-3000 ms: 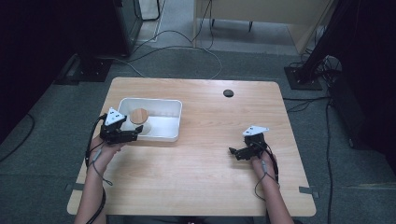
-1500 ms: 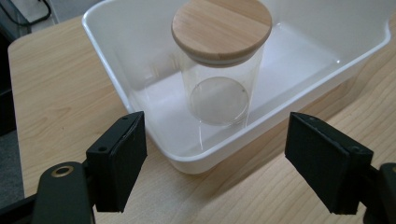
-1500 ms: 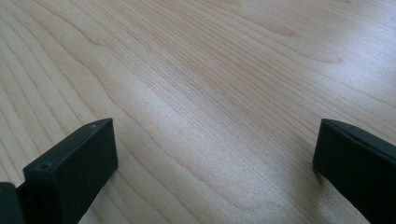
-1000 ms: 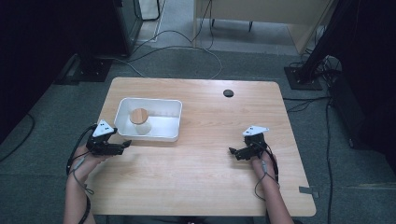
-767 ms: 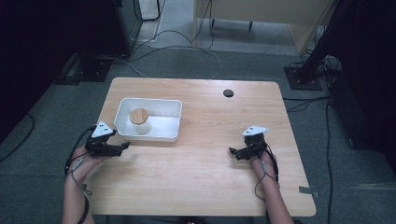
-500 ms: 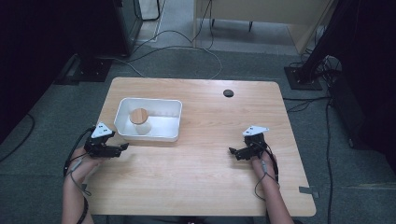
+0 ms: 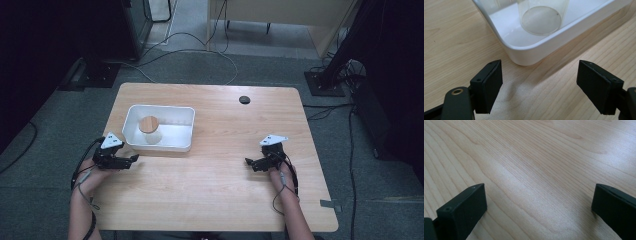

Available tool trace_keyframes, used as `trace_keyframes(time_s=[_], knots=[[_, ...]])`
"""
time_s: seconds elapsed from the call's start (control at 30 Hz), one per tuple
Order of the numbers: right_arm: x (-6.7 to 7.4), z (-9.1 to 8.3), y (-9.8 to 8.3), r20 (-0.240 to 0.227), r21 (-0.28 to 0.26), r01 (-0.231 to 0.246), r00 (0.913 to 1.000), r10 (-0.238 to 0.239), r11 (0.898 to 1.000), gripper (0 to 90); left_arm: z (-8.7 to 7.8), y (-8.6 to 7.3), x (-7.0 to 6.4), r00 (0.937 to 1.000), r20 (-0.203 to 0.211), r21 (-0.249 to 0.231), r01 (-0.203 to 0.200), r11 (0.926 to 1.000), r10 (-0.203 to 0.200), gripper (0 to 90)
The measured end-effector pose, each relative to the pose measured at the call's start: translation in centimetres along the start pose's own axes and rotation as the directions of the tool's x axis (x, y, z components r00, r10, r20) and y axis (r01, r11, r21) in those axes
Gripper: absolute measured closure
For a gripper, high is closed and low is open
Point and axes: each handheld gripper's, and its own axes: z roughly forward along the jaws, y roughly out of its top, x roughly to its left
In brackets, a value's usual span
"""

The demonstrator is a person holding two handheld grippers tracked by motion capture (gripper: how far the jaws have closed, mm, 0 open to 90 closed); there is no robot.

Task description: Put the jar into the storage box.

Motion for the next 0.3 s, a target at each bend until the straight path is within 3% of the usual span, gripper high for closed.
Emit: trace_keyframes(time_s=[0.3], knots=[[0.01,-0.01,0.00,0.000,0.001,-0.001,1.0000,0.001,1.000,0.0,0.66,-0.42,0.04,0.9999,0.009,0.010,0.010,0.9999,-0.011,21.1]])
